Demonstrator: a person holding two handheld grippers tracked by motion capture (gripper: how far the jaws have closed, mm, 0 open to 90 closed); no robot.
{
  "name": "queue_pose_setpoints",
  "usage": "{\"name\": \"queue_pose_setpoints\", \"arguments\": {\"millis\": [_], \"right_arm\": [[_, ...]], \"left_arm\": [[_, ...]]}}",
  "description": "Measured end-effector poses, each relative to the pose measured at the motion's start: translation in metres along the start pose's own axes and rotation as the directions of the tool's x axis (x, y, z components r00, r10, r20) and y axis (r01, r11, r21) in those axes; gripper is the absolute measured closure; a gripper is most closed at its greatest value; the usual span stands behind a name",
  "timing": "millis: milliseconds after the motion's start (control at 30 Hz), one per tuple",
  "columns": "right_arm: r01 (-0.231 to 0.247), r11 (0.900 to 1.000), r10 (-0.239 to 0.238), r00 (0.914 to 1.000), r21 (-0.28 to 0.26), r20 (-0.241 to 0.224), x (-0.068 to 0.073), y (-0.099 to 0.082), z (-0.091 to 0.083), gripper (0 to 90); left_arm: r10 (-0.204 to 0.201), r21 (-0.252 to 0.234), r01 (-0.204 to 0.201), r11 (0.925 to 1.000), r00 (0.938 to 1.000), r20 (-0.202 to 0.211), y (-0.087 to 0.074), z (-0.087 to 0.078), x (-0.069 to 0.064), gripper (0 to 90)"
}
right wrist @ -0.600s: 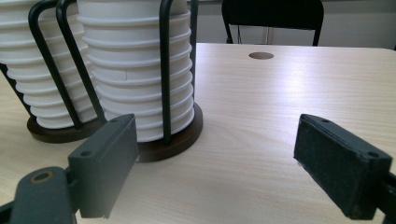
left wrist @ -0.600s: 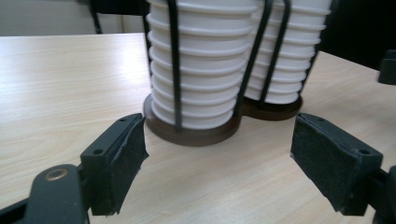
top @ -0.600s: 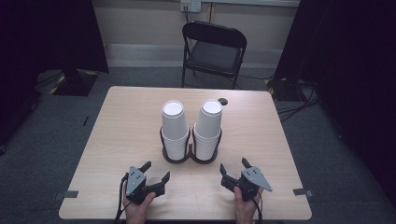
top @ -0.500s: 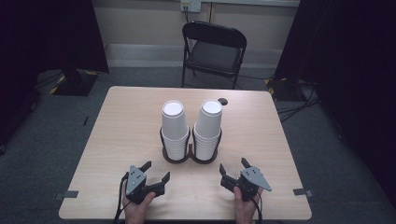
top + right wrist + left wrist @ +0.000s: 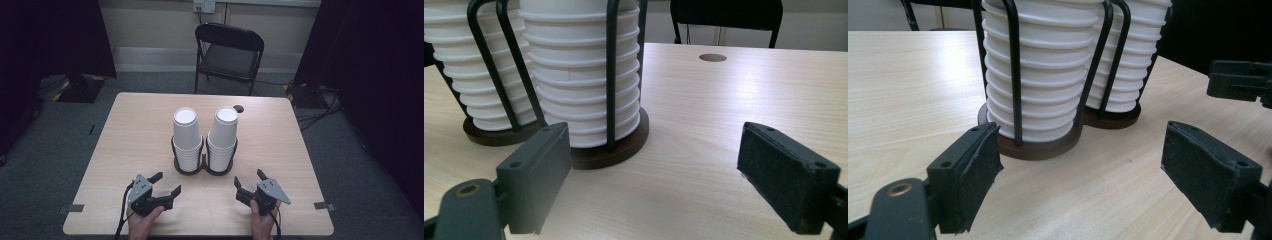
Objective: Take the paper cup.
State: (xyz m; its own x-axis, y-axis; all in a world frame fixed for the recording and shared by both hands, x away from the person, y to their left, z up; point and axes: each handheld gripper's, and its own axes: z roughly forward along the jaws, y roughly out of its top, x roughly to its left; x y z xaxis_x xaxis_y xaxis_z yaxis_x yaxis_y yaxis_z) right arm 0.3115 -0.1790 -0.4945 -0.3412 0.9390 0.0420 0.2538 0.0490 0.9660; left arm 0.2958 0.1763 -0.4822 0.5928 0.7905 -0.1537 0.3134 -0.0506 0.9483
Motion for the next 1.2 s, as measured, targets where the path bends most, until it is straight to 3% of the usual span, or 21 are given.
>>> {"name": "queue_pose_setpoints", "arguments": {"millis": [267,500,600,1033,1200], "right_arm": [[-0.015,0.9999,0.015,0.9997,-0.004,-0.021,-0.002,0.000,-0.001,13.3],[-0.026,0.9997,0.026,0.9994,-0.003,-0.023,-0.003,0.000,-0.002,13.4],[-0.028,0.9996,0.028,0.9993,-0.003,-0.025,-0.003,0.000,-0.001,13.5],[-0.039,0.9992,0.039,0.9986,-0.003,-0.035,-0.004,0.000,-0.001,13.7],[-0.040,0.9992,0.040,0.9985,-0.007,-0.038,-0.004,-0.001,-0.002,13.7]], "left_arm": [[0.014,-0.014,-0.014,0.9998,0.9987,0.048,0.012,0.003,-0.007,16.3],[0.056,-0.019,-0.054,0.9984,0.9952,0.080,0.023,0.008,-0.014,16.1],[0.065,-0.026,-0.062,0.9977,0.9900,0.125,0.030,0.011,-0.017,15.5],[0.152,-0.024,-0.150,0.9884,0.9735,0.171,0.063,0.026,-0.034,16.4],[0.162,-0.043,-0.156,0.9867,0.9678,0.193,0.077,0.027,-0.042,20.2]]}}
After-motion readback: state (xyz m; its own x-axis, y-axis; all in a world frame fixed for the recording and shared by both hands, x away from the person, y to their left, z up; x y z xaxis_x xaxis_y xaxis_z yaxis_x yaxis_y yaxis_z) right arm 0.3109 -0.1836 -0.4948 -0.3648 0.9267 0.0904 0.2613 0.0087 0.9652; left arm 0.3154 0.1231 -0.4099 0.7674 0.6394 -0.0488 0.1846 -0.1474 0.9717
